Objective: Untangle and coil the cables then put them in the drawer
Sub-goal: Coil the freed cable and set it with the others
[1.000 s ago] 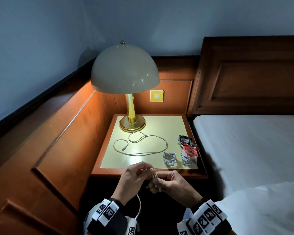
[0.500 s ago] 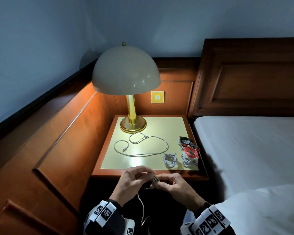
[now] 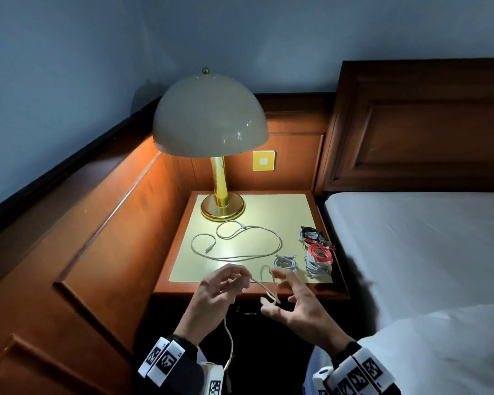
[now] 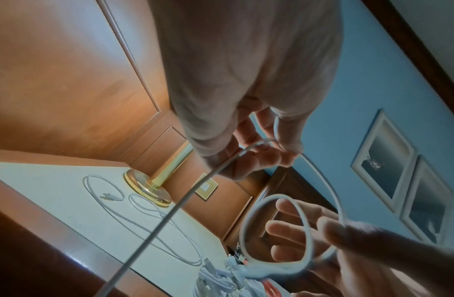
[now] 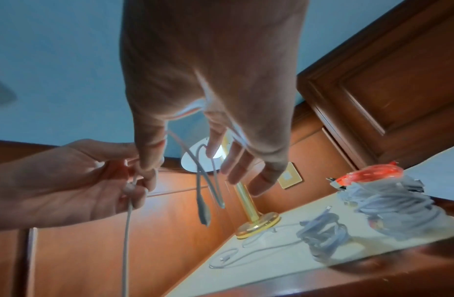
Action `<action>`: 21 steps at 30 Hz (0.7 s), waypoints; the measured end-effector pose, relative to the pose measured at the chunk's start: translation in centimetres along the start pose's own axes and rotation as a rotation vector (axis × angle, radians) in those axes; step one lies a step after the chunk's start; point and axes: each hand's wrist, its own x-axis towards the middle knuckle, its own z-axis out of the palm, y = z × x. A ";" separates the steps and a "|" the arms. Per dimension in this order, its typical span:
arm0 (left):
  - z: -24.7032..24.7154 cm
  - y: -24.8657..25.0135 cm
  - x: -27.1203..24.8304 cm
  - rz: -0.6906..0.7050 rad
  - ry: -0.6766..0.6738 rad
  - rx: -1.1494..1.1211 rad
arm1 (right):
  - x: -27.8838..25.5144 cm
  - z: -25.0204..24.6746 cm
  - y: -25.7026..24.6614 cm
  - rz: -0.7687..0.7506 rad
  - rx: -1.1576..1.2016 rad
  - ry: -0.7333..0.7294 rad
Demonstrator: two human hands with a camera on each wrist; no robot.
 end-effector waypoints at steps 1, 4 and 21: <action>-0.1 0.2 0.0 0.002 0.008 -0.015 | 0.3 0.2 -0.1 -0.014 0.022 0.083; -0.8 0.8 -0.4 0.021 0.009 -0.108 | 1.1 0.0 -0.3 0.047 0.232 0.225; -1.1 -2.6 -3.2 -0.175 0.267 -0.332 | -1.4 1.3 -0.5 0.203 0.472 -0.447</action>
